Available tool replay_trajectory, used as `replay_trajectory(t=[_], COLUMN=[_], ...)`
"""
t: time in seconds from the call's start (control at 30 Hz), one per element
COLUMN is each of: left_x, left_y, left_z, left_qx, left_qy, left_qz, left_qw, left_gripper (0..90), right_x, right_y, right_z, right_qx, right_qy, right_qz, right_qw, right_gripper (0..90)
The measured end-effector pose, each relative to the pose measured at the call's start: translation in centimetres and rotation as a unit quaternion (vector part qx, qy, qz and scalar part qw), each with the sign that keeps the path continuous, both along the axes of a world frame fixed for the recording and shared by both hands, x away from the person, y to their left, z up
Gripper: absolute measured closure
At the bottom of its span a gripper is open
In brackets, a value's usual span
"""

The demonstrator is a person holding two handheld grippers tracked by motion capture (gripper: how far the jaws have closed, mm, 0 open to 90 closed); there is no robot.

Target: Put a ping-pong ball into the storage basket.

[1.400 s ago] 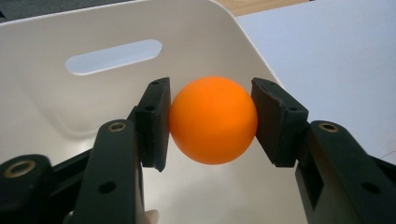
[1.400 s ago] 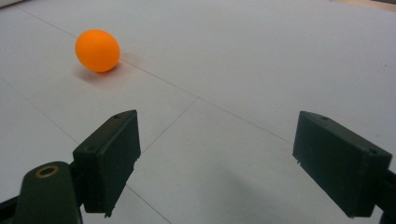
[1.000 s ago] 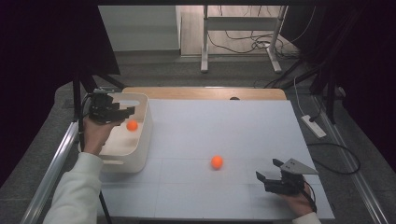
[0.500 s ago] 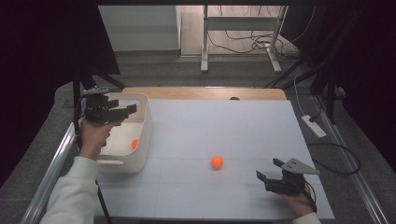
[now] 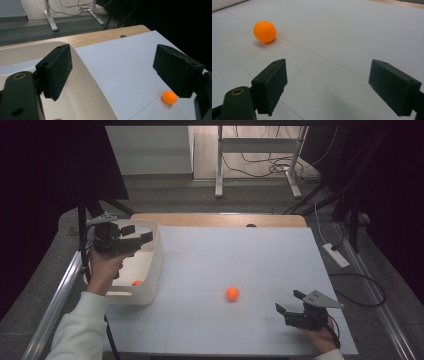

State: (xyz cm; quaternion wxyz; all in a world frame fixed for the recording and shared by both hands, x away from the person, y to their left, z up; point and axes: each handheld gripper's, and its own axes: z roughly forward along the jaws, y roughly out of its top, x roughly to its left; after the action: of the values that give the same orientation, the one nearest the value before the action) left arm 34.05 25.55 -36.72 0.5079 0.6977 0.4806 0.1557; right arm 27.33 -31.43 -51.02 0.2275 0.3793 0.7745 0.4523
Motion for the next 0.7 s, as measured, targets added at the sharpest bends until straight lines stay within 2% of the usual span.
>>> replay_trajectory(t=[0.23,0.7], left_x=[-0.5,-0.5], left_y=[-0.7,-4.1], left_z=[0.0,0.0], left_qx=[-0.013,-0.006], left_qy=[-0.015,-0.036], left_qz=[-0.014,-0.058], left_qw=[0.9997,0.9976], left_gripper=[16.7,17.3], right_x=[0.0,-0.4], right_y=[0.2,-0.2], right_z=[0.1,0.1], right_qx=[-0.001,-0.002], right_qy=[-0.004,-0.005], right_qz=[-0.002,-0.001], right_qw=[1.0000,1.0000], right_gripper=[15.3,15.3])
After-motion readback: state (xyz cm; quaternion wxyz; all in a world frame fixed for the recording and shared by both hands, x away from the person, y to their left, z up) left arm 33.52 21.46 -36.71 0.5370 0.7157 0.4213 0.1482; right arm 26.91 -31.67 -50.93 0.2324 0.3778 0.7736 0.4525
